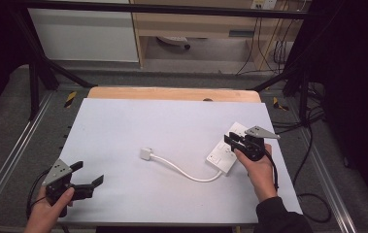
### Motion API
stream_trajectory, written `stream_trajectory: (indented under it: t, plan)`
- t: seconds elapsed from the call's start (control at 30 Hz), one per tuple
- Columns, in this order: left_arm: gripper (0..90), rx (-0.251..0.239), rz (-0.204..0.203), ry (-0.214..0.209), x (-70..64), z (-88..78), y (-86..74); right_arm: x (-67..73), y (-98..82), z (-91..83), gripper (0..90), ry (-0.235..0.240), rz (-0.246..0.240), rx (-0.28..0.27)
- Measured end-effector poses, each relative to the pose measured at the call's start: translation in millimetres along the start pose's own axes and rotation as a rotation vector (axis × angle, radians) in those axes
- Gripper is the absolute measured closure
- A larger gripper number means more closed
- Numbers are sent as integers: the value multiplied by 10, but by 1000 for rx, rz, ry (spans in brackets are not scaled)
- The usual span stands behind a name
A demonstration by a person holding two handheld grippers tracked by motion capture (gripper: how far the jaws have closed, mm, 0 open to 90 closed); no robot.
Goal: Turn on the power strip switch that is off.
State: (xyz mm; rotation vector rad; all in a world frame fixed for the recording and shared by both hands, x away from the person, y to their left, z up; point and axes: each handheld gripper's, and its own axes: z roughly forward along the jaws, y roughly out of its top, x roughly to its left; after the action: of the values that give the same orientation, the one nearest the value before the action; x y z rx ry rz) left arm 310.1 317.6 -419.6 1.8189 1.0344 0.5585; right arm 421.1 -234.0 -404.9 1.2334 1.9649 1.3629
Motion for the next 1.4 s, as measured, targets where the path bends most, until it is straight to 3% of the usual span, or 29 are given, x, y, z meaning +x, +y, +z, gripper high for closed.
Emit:
stream_trajectory:
  t: [0.5, 0.8, 1.4]
  plan:
    - [58, -2, 1, 0, 1, -3, 0, -31, 27, -100, 525, -15, 10, -72]
    - [58, -3, 0, 0, 1, -4, 0, -42, 75, -198, 339, -24, 31, -93]
    - [58, -4, 1, 1, -1, -7, 1, -134, 78, -548, 83, -78, 35, -142]
